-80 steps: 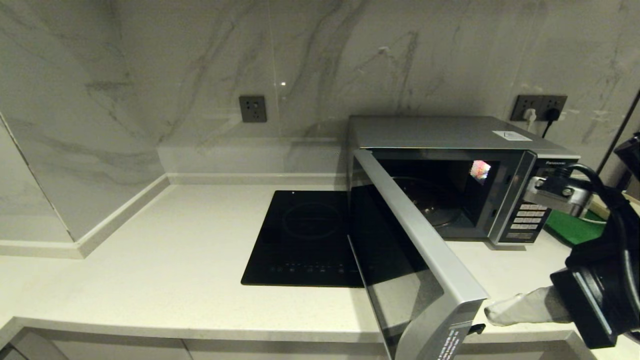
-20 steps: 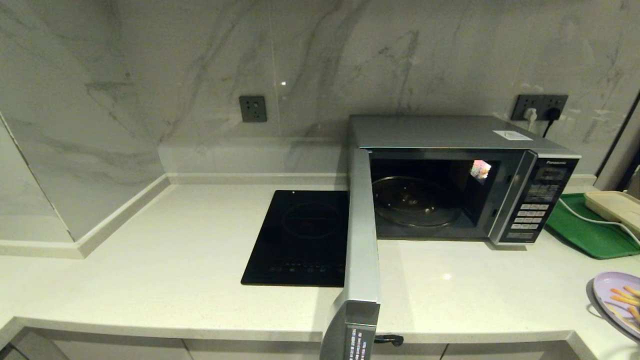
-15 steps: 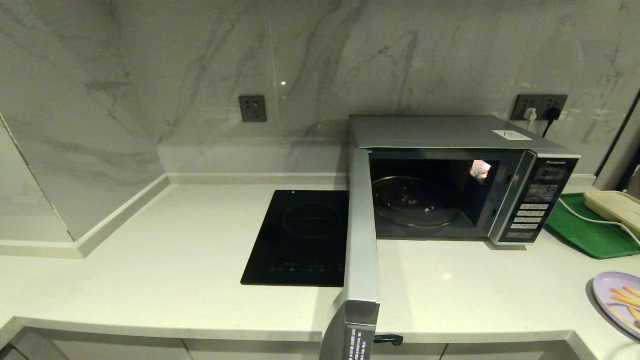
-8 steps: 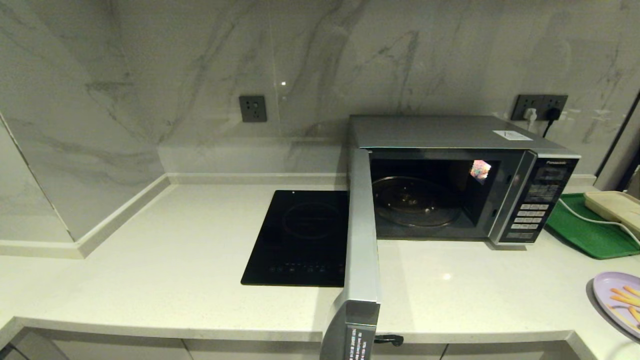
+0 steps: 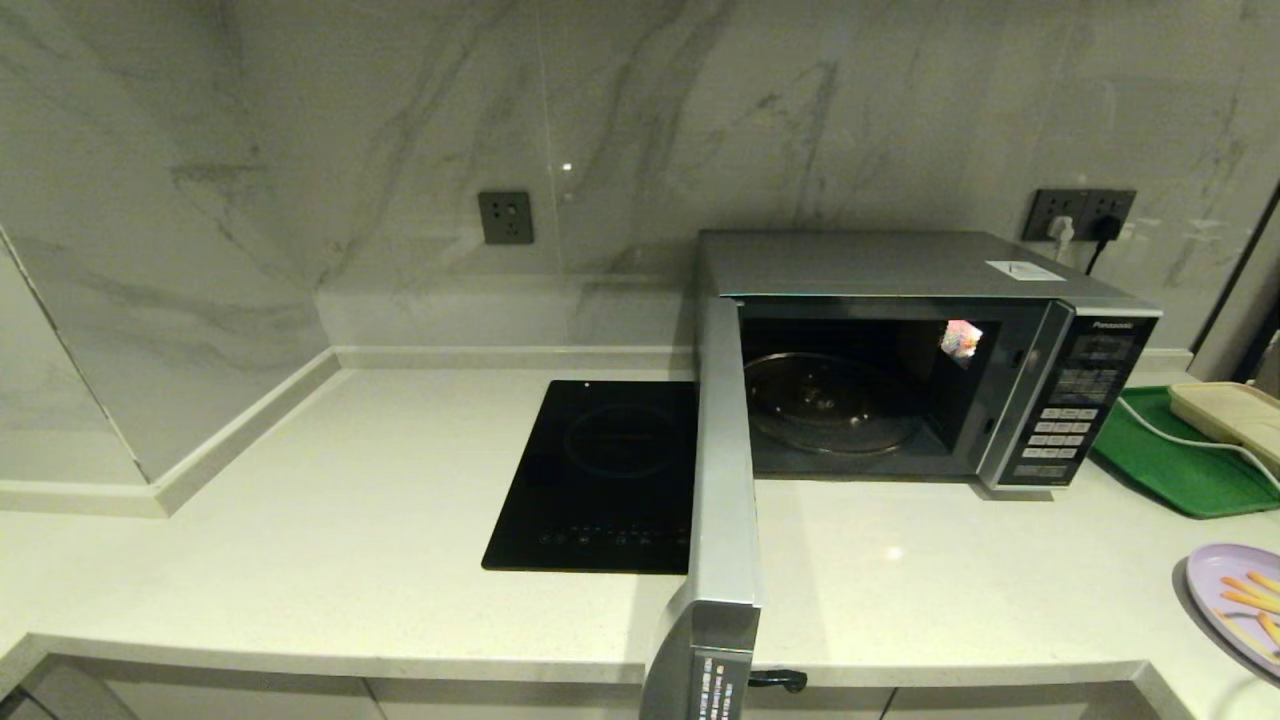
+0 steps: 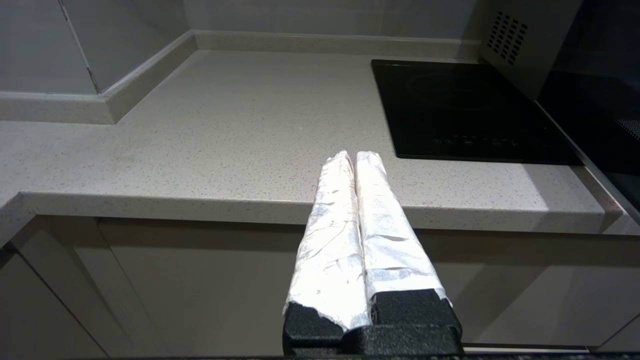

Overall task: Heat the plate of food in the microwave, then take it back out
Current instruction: Put the plate in the microwave oven

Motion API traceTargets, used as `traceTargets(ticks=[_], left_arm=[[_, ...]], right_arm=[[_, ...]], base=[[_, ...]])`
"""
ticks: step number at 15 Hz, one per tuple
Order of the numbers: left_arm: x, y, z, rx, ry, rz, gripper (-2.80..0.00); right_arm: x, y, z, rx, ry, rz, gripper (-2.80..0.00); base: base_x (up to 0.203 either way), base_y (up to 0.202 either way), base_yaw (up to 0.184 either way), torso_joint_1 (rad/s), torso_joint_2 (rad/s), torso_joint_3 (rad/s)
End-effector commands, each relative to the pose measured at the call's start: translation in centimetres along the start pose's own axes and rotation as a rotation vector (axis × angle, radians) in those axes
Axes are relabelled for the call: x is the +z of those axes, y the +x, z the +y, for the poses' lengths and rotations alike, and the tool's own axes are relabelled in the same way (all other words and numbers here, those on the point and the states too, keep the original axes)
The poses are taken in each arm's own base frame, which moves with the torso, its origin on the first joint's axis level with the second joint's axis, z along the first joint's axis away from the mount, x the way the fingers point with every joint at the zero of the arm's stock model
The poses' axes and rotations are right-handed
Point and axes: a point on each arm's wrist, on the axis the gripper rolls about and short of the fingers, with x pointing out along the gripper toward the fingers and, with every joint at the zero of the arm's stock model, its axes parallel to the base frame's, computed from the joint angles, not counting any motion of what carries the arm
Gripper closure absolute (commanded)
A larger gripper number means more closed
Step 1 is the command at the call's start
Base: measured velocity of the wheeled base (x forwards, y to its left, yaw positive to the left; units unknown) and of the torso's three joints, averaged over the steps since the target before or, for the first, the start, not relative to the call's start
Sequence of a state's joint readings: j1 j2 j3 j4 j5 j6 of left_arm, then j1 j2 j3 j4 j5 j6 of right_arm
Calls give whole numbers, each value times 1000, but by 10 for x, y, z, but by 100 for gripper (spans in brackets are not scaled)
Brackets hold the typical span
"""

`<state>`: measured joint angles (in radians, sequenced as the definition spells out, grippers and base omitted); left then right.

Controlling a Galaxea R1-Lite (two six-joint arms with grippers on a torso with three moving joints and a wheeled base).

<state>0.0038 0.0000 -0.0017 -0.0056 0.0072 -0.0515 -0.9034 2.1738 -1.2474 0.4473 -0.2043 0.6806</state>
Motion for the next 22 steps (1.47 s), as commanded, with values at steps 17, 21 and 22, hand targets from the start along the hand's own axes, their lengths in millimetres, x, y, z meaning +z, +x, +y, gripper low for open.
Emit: traceTargets(ticks=[17,21,22], left_arm=[[0,0,0,0,-1,-2,0],[0,0,0,1,-1,-1,0],[0,0,0,1,-1,-2,0]], right_arm=[[0,6,2,20,5,17,0],[0,4,3,24,5,13,0],[1,3,2,25,7,10,0]], base=[[0,0,0,0,0,0],[0,0,0,0,0,0],[0,0,0,0,0,0]])
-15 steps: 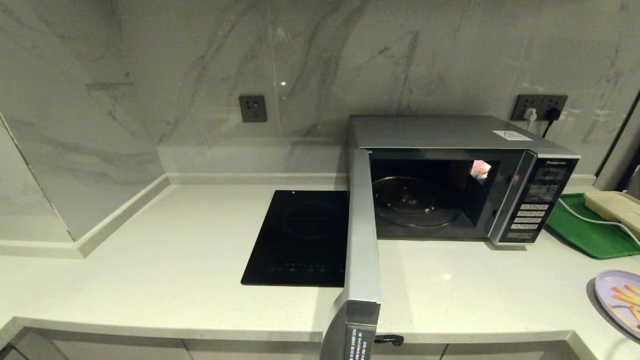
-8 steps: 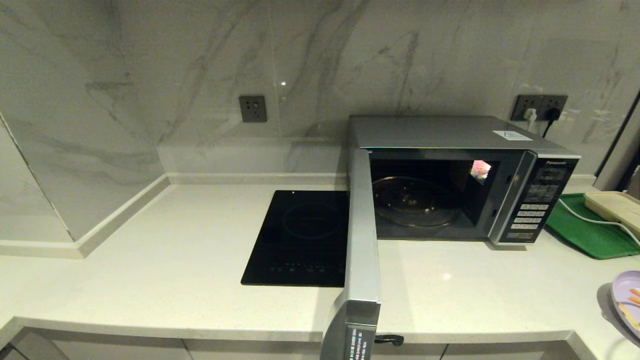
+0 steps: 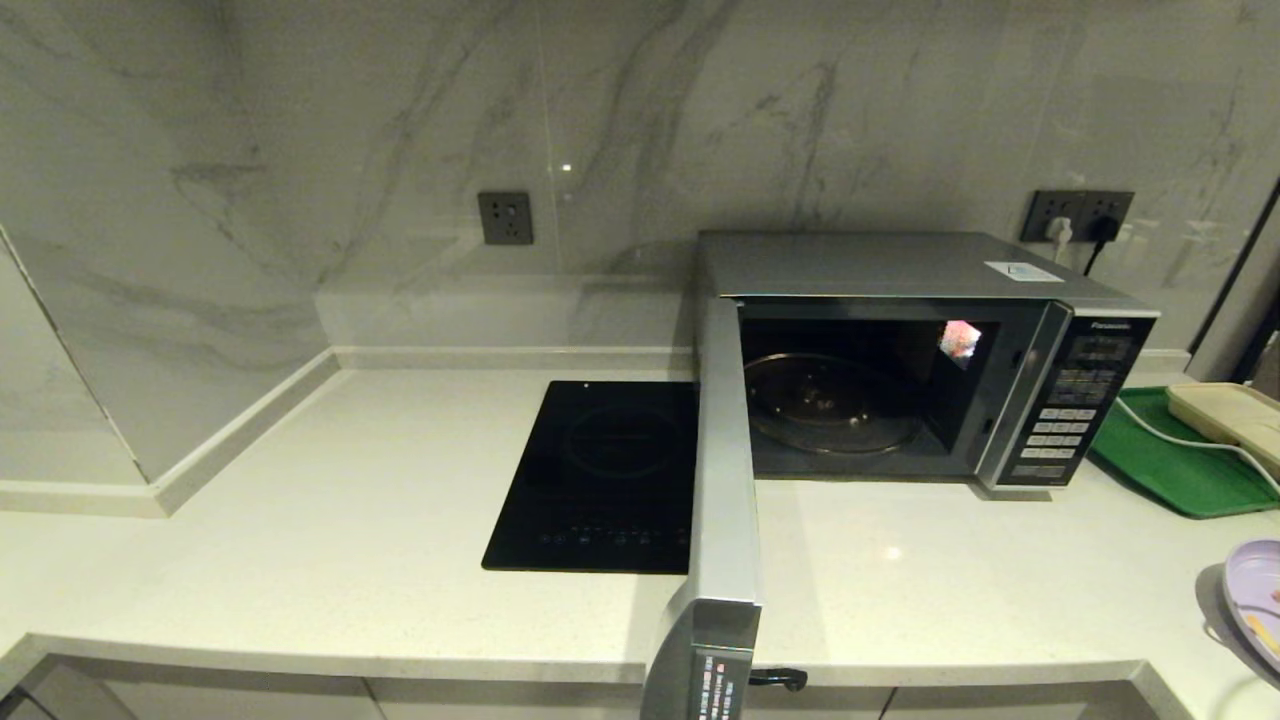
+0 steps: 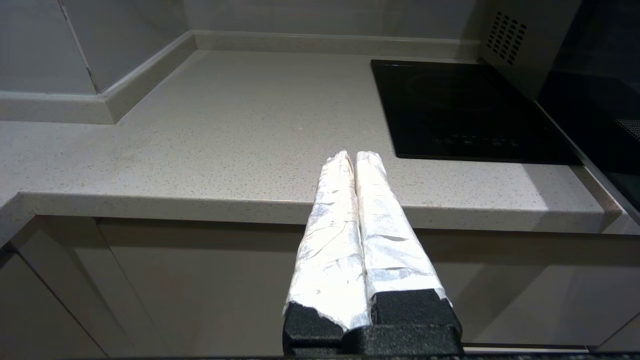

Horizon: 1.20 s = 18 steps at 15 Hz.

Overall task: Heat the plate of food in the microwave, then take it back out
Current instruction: Put the plate in the microwave oven

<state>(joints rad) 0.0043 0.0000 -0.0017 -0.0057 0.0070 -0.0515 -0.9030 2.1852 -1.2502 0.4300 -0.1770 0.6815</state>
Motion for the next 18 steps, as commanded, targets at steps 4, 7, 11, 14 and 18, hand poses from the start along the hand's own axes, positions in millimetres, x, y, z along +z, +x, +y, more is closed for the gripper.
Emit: traceTargets(ticks=[4,7,11,14,18], left_arm=[[0,0,0,1,-1,-2,0],[0,0,0,1,-1,-2,0],[0,0,0,1,-1,-1,0],[0,0,0,1,-1,-2,0],[0,0,0,1,-1,0,0]], right_arm=[[3,-16,0,61,2,-12,0],[4,-27,0,94,-19,-23,0],[1,-42,-4,158,-71,-13,0],[-7,-68,-8,236,-129,4,0],[-36,-103,-5,306,-214,29,0]], base=[[0,0,0,0,0,0],[0,0,0,0,0,0],[0,0,0,0,0,0],[0,0,0,0,0,0],[0,0,0,0,0,0]])
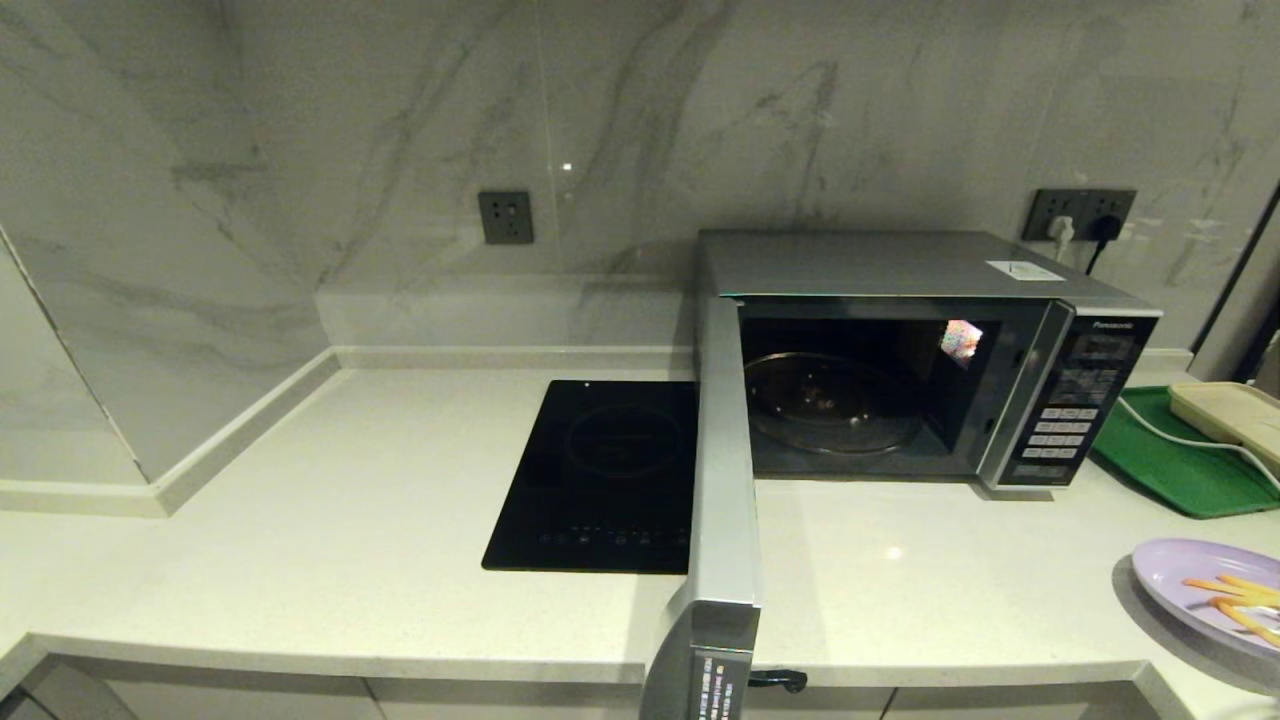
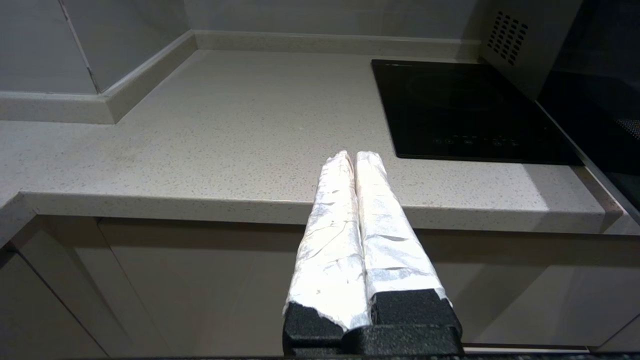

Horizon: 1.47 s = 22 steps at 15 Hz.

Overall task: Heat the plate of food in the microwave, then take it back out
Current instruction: Put the plate in the microwave oven

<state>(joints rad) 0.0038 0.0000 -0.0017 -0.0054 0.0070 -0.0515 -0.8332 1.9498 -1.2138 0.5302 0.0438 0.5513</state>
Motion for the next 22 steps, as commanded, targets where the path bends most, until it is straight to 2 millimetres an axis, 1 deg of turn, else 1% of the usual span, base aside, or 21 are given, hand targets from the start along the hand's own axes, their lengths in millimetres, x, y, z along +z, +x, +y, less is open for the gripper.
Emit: traceTargets(ticks=[1,4,8,11,15,17,20,22], left_arm=[[0,0,0,1,-1,-2,0],[0,0,0,1,-1,-1,0],[0,0,0,1,-1,-2,0],[0,0,0,0,-1,-1,0],[0,0,0,1,-1,-2,0],[0,0,0,1,-1,-1,0],[0,0,0,1,-1,-1,0],[0,0,0,1,-1,-2,0]], right_arm=[[-21,-29,12,80,-54,-18,0],[-47,-49,27,179,-94,19,0],[-84,-59,48,242,-152,80,0],[-113,-79,63,338,-192,128,0],[-150,-95,95,418,-245,196,0],[-162,-91,115,418,-258,228,0],[-169,-72,140,380,-270,252,0],[-172,-60,156,350,-276,217,0]], base=[[0,0,0,0,0,0],[0,0,0,0,0,0],[0,0,0,0,0,0],[0,0,0,0,0,0],[0,0,0,0,0,0],[0,0,0,0,0,0],[0,0,0,0,0,0],[0,0,0,0,0,0]])
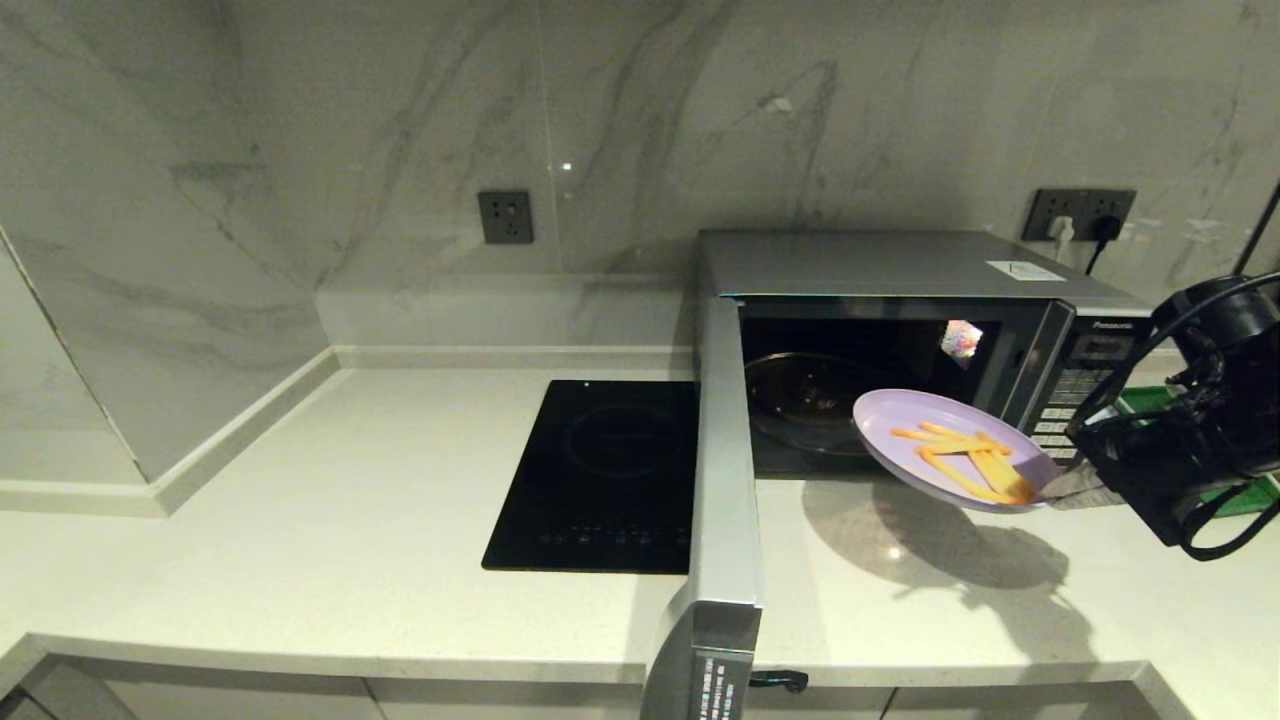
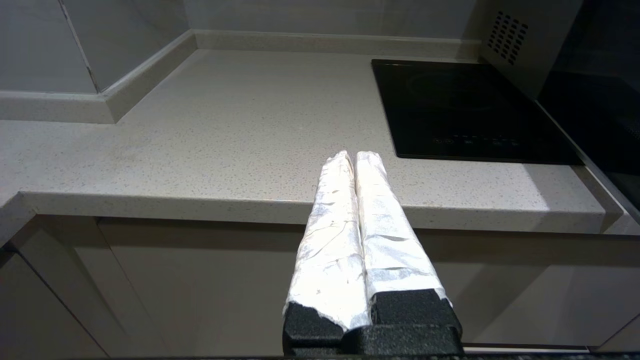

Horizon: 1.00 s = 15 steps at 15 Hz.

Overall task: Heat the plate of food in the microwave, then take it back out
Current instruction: Put the plate in the microwave oven

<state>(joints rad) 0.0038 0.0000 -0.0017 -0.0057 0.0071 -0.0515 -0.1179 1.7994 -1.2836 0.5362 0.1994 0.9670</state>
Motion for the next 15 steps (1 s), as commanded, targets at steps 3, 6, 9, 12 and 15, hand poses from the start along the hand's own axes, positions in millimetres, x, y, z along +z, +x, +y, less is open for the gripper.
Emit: traceTargets(ticks=[3,6,9,12,15], left_arm=[[0,0,0,0,-1,-2,0],[0,0,0,1,-1,-2,0],[0,0,0,1,-1,-1,0],[0,0,0,1,-1,-2,0],[0,0,0,1,-1,-1,0]], right_arm=[[2,41,28,-18,-30,5,0],[-4,70,43,-64,-54,-14,0],[-9,90,60,-78,-67,-47,0],[-13,94,76,-40,-66,-56,0],[-12,100,84,-22,-70,-62,0]], base=[[0,0,0,0,0,0],[0,0,0,0,0,0],[0,0,0,0,0,0],[0,0,0,0,0,0],[0,0,0,0,0,0]])
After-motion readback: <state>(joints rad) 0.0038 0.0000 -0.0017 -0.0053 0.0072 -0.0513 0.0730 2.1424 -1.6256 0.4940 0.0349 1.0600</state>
